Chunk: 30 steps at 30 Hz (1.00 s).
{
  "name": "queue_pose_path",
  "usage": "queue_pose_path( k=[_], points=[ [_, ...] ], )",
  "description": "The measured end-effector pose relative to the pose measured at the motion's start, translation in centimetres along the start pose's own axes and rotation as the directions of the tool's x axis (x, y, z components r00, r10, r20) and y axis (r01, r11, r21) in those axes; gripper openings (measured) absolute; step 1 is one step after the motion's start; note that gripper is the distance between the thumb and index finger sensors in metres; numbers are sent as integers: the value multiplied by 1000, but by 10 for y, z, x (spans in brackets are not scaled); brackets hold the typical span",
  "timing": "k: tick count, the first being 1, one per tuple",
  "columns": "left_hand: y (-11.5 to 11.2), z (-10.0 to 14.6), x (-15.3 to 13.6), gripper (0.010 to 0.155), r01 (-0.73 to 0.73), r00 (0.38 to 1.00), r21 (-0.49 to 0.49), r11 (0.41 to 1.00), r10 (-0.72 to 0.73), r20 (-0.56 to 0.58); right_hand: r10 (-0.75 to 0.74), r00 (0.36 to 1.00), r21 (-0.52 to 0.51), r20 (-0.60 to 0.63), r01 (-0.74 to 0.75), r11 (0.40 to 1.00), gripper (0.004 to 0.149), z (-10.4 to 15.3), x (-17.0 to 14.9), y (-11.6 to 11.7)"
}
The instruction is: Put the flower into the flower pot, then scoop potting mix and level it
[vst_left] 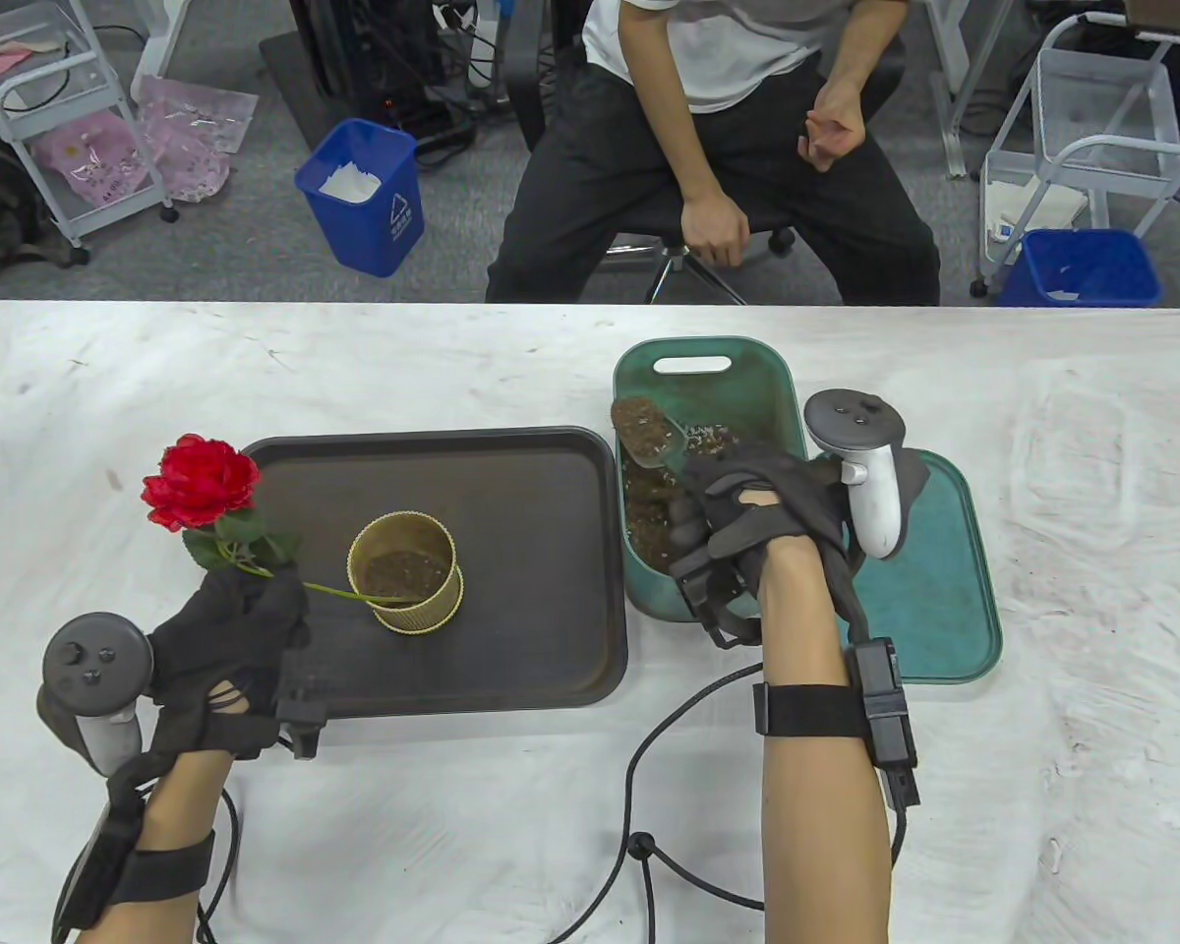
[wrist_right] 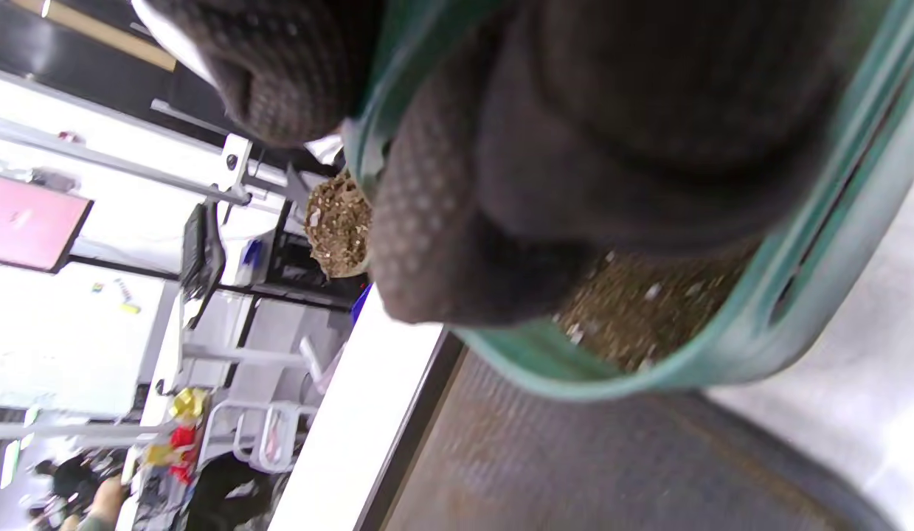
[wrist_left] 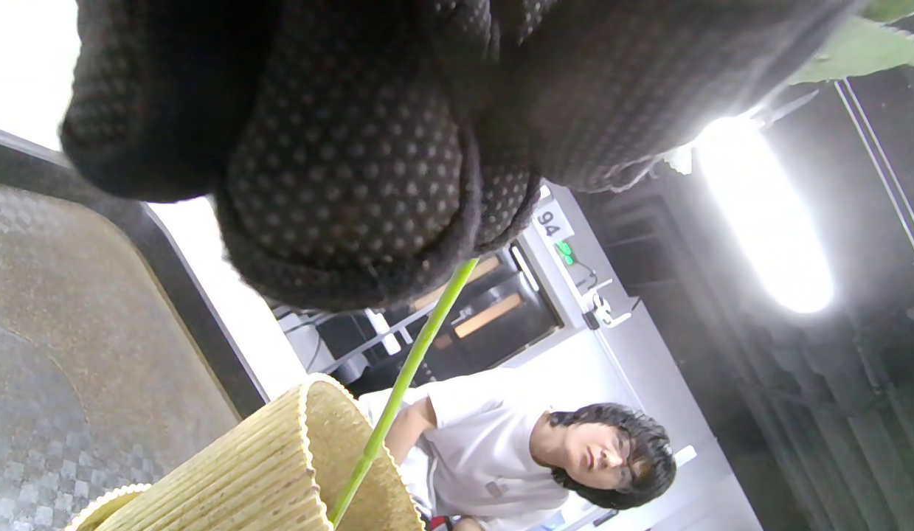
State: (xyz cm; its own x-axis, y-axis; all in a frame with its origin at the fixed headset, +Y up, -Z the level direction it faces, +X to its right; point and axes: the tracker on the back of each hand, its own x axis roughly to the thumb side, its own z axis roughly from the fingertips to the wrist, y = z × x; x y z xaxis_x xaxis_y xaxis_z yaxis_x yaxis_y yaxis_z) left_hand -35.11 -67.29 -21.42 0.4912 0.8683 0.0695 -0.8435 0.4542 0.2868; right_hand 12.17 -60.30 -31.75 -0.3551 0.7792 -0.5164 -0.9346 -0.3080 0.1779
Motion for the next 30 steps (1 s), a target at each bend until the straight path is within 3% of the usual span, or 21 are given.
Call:
queue_pose_path(
  k=[7, 14, 22, 25, 30],
  points=[
    [0, 0, 0, 45, 3, 1000, 2, 1000, -3, 0, 103, 989, 216, 108, -125, 968, 53, 4, 20, 73],
    [-1, 0, 0, 45, 4, 1000, 0, 1000, -4, 8, 262, 952, 283, 158, -298, 911, 53, 1, 18, 132],
    [0, 1, -1, 45, 5, 1000, 5, 1000, -5, 3, 486, 845, 152, 222, -522, 839, 53, 6, 21, 172],
    [-1, 1, 0, 45, 4, 1000, 3, 1000, -4, 3, 584, 766, 35, 270, -614, 789, 53, 16, 28, 183],
    [-1, 1, 0, 45, 6, 1000, 1, 1000, -6, 8, 769, 555, -206, 318, -751, 627, 54, 36, 34, 201]
  ],
)
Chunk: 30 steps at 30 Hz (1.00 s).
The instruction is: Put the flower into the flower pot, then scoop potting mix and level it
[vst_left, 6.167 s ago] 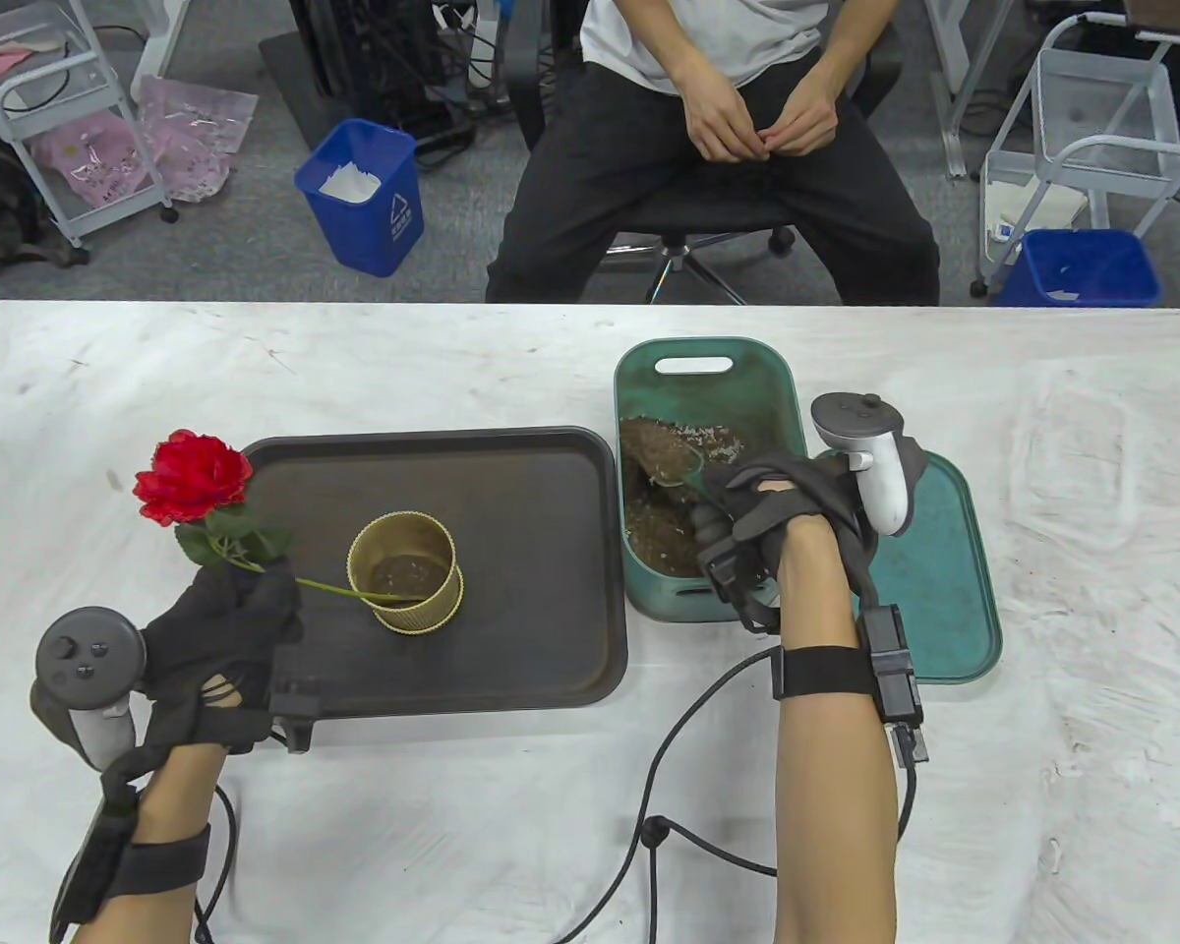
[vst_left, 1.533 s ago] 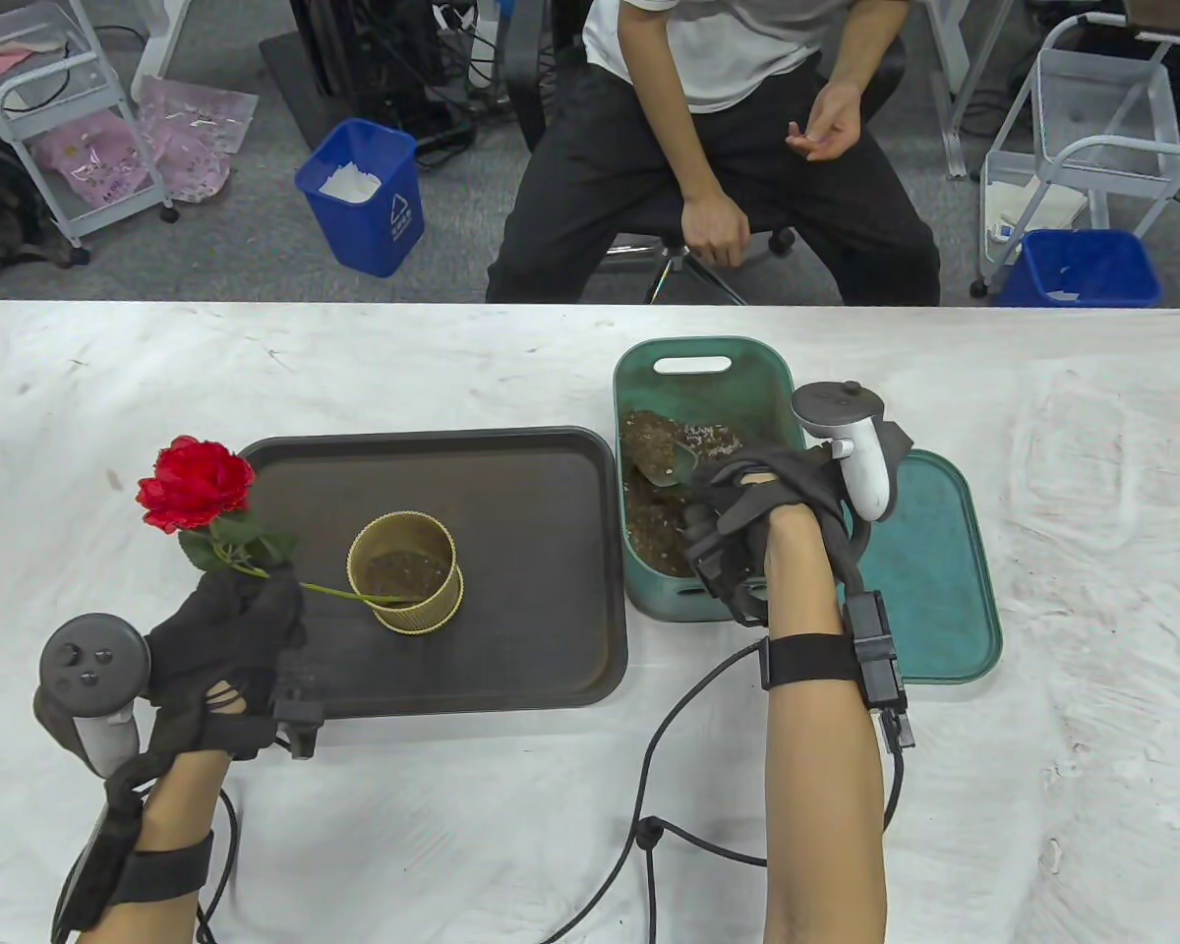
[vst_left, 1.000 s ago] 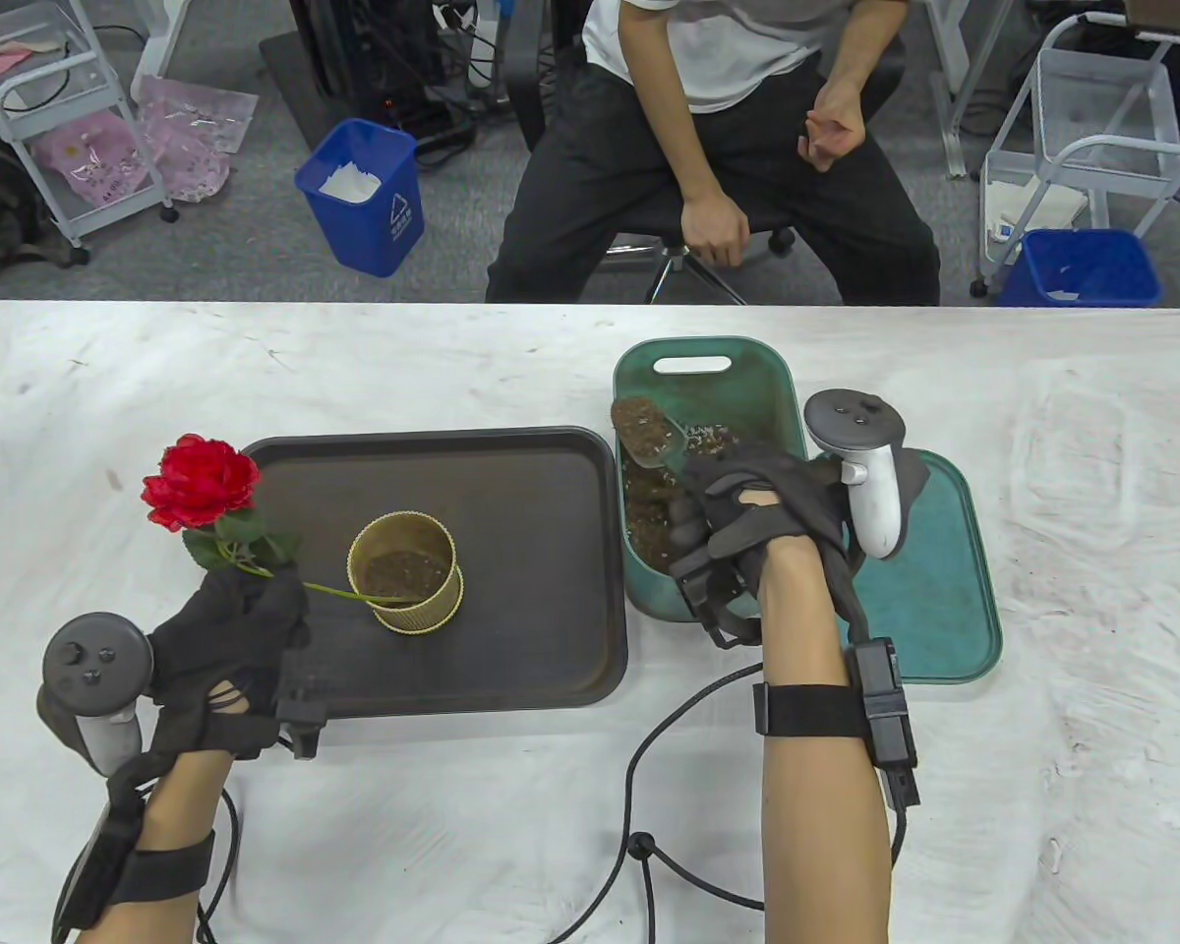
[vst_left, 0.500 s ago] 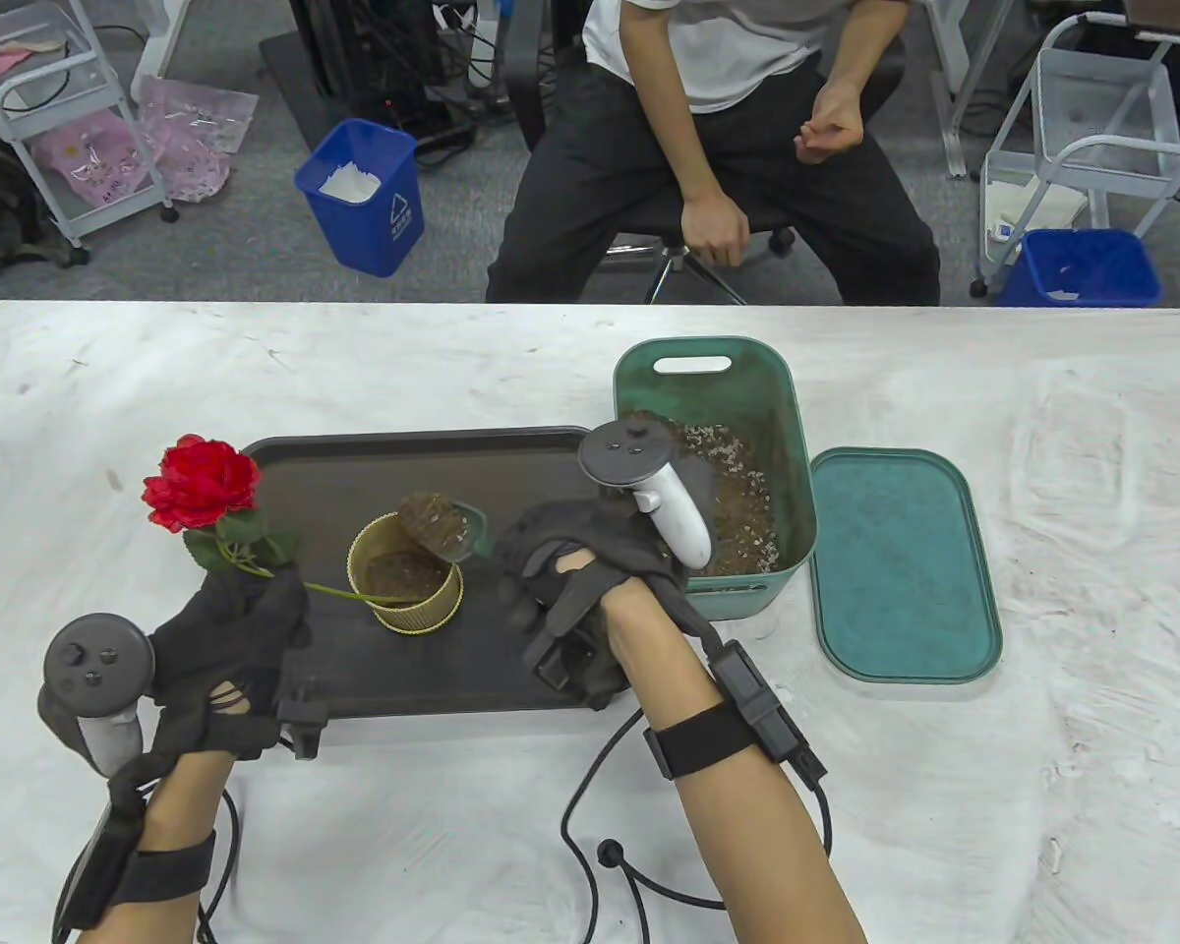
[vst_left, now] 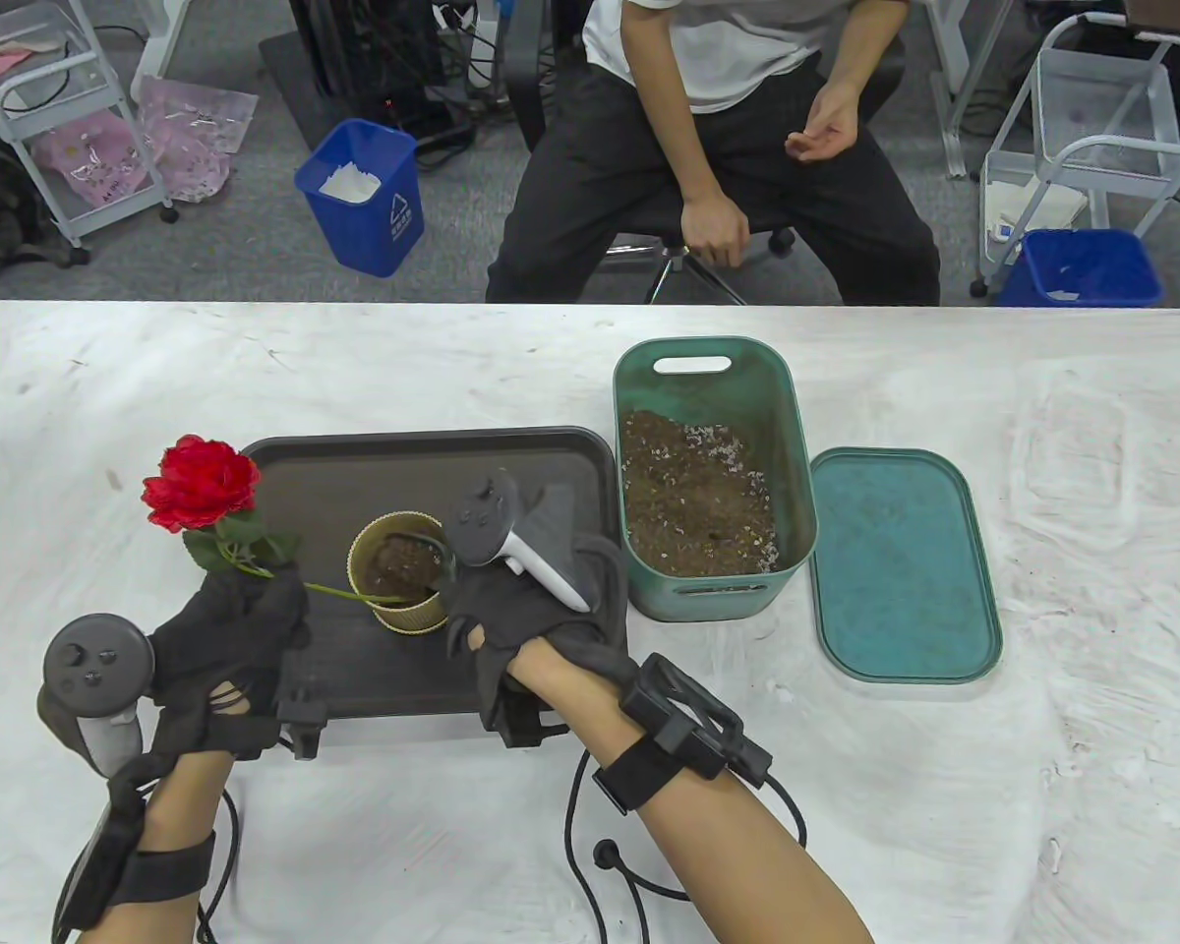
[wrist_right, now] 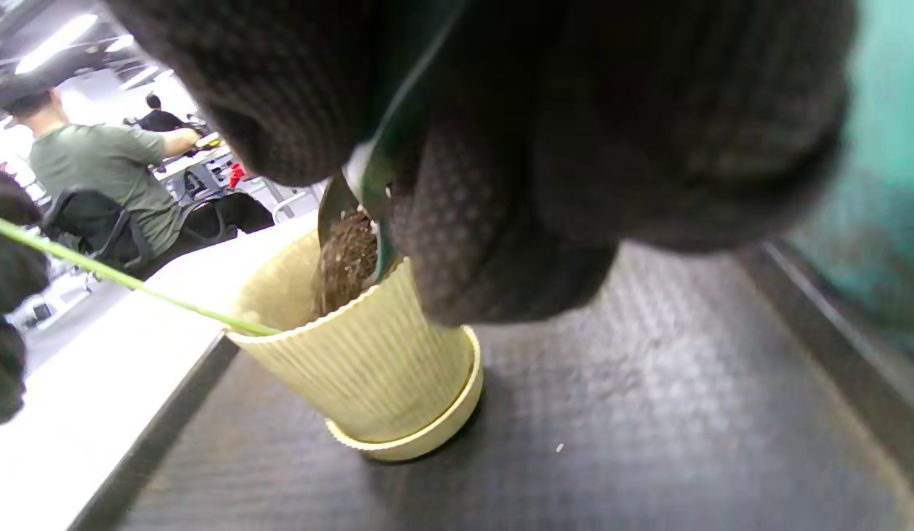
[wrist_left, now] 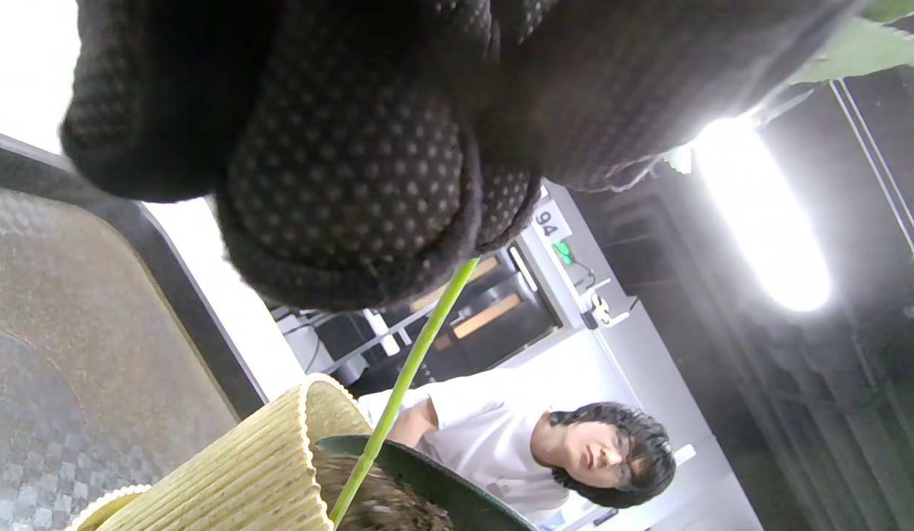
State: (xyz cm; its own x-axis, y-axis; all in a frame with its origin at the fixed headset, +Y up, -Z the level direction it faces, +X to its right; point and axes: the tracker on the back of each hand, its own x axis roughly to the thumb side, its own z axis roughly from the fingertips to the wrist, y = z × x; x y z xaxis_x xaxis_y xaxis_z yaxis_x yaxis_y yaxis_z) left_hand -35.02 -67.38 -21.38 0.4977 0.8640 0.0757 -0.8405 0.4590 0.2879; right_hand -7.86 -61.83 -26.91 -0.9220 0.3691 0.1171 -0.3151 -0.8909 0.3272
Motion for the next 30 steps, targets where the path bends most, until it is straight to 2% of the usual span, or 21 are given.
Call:
queue_pose_path(
  k=[4, 7, 9, 14, 19, 22, 25, 28, 30],
  points=[
    [0, 0, 0, 45, -1, 1000, 1, 1000, 1, -2, 162, 985, -86, 58, -156, 984, 54, 10, 12, 2],
    [0, 0, 0, 45, 2, 1000, 3, 1000, -2, -3, 197, 978, -109, 63, -189, 976, 54, 13, 11, -3],
    [0, 0, 0, 45, 2, 1000, 2, 1000, -2, -1, 167, 984, -115, 61, -160, 980, 54, 15, 7, -11],
    [-1, 0, 2, 45, 2, 1000, -4, 1000, -2, 8, 23, 1000, -160, 13, -20, 987, 54, 22, -21, -51],
    [-1, 0, 2, 45, 4, 1000, -3, 1000, -4, 8, -108, 989, -261, -99, 79, 962, 54, 28, -67, -94],
    [0, 0, 1, 45, 2, 1000, 0, 1000, -2, 2, -206, 954, -331, -220, 125, 935, 54, 30, -110, -123],
    [0, 0, 1, 45, 3, 1000, 3, 1000, -3, -1, -234, 916, -367, -325, 106, 924, 54, 28, -140, -137],
    [0, 0, 1, 45, 2, 1000, 4, 1000, -2, -4, -207, 877, -343, -434, 51, 938, 54, 18, -162, -141],
    [1, 0, 1, 45, 1, 1000, 4, 1000, -1, -7, -148, 845, -265, -514, 8, 964, 54, 4, -175, -138]
  ],
)
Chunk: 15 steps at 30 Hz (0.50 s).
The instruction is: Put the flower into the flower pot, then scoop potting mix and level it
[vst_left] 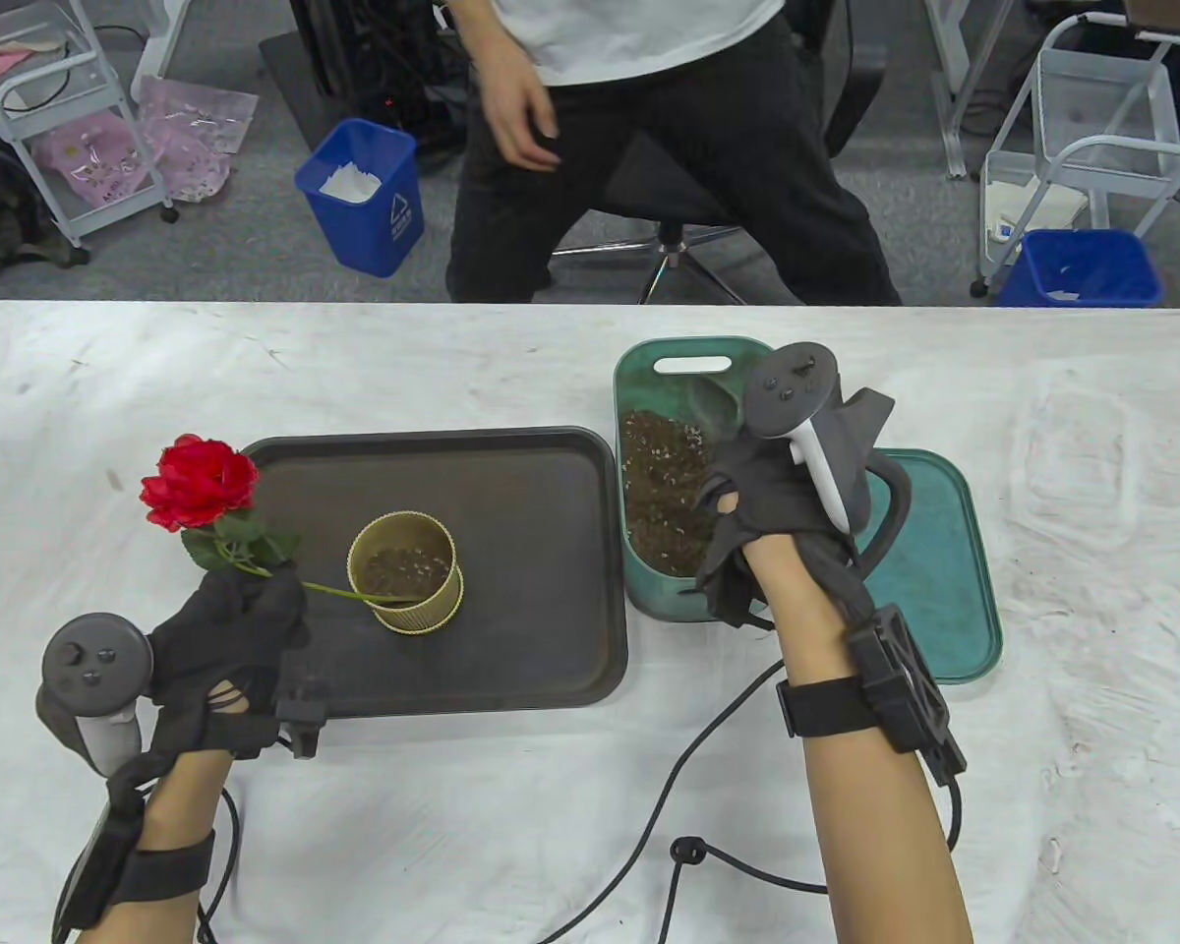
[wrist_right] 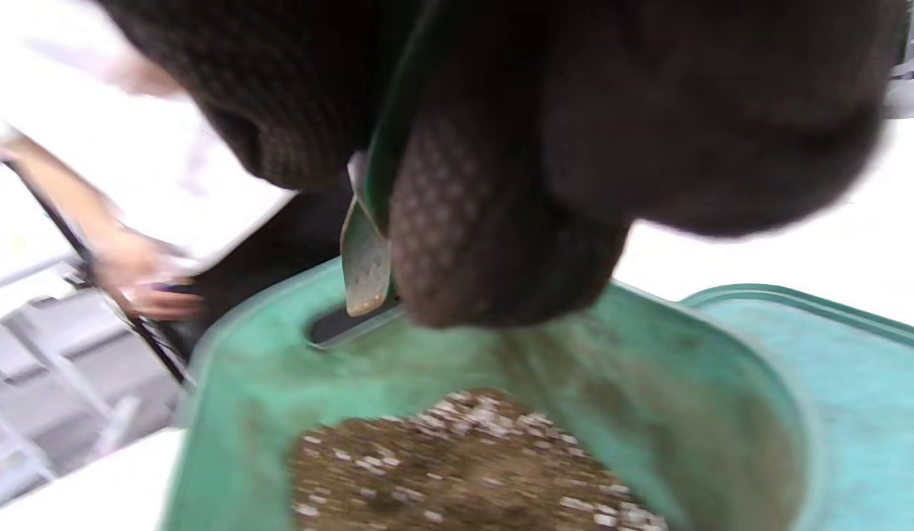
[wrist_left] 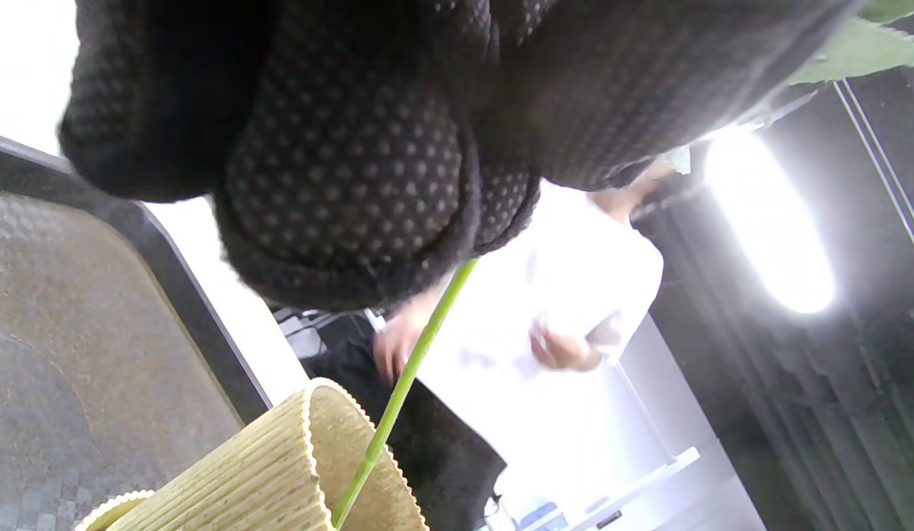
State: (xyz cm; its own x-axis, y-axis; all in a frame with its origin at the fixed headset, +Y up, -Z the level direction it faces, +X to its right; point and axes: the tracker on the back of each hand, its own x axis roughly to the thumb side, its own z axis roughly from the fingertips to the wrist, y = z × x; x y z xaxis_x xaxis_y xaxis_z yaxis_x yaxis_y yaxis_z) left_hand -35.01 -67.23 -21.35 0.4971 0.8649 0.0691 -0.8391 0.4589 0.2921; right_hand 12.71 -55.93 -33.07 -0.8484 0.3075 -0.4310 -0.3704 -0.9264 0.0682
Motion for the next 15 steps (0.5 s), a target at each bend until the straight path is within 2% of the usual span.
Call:
queue_pose_path(
  k=[4, 8, 15],
  points=[
    [0, 1, 0, 45, 2, 1000, 2, 1000, -2, 0, 146, 985, 125, -87, -135, 983, 54, -28, -1, 23],
    [1, 0, 0, 45, 7, 1000, 1, 1000, -7, 4, 267, 955, 204, -131, -238, 950, 53, -48, 3, 42],
    [1, -2, -2, 45, 5, 1000, 2, 1000, -5, -4, 343, 931, 265, -127, -302, 916, 53, -61, 12, 56]
  ],
)
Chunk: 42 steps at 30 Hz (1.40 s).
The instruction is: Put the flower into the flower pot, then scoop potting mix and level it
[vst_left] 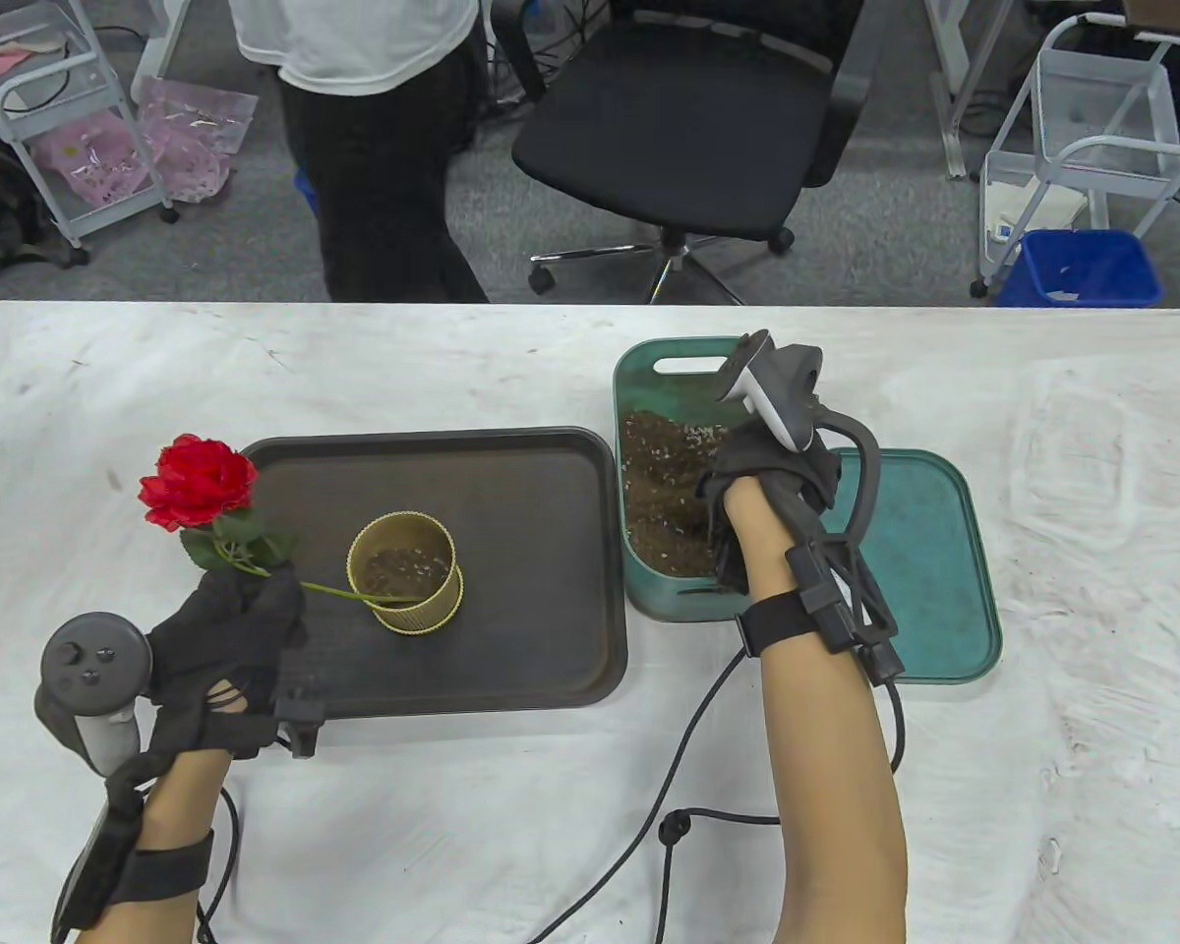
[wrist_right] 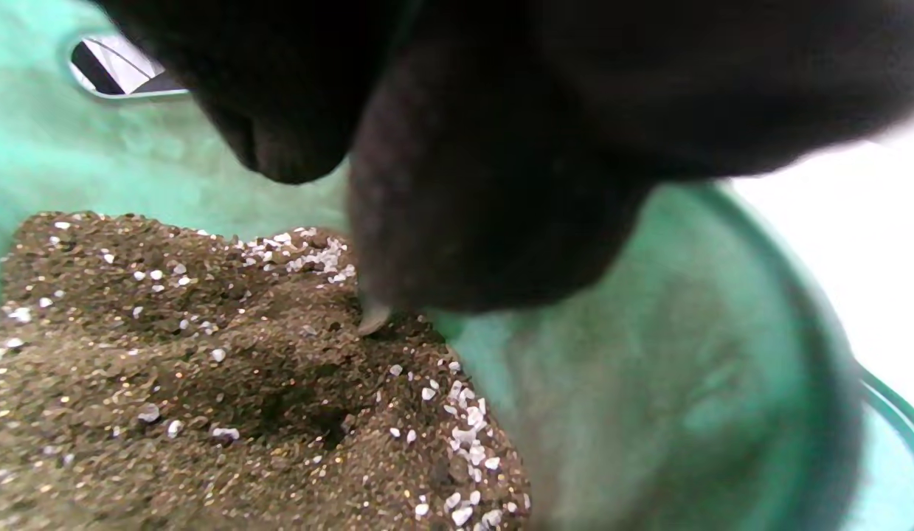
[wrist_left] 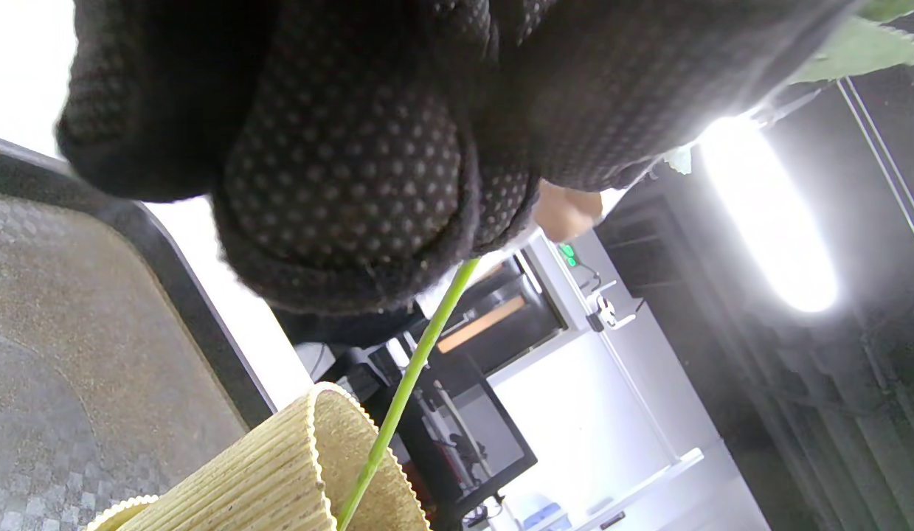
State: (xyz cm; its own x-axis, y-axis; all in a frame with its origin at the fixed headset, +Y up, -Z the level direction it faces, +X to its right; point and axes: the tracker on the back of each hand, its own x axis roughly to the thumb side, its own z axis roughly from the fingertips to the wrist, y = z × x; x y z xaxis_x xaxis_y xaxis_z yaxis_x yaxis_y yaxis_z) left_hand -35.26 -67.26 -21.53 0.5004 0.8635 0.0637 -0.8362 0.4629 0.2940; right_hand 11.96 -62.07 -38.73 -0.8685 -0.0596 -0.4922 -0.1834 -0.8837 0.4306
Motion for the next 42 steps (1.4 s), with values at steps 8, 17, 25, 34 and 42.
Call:
queue_pose_path(
  k=[8, 17, 25, 34, 42],
  points=[
    [1, 1, 0, 45, -1, 1000, 4, 1000, 1, -7, -220, 971, 212, 89, 198, 957, 53, -13, 1, 12],
    [1, 1, -1, 45, 0, 1000, 3, 1000, 0, -8, -482, 870, 365, 103, 418, 832, 54, -22, -3, 18],
    [1, 0, -1, 45, 0, 1000, 2, 1000, 0, -7, -669, 743, 425, 27, 597, 680, 54, -29, -14, 29],
    [0, 1, -1, 45, -6, 1000, 2, 1000, 6, -10, -781, 624, 386, 9, 719, 578, 54, -8, -35, 22],
    [0, 1, -1, 45, -8, 1000, -2, 1000, 8, -3, -855, 518, 354, 32, 794, 494, 54, 21, -61, 7]
  ],
)
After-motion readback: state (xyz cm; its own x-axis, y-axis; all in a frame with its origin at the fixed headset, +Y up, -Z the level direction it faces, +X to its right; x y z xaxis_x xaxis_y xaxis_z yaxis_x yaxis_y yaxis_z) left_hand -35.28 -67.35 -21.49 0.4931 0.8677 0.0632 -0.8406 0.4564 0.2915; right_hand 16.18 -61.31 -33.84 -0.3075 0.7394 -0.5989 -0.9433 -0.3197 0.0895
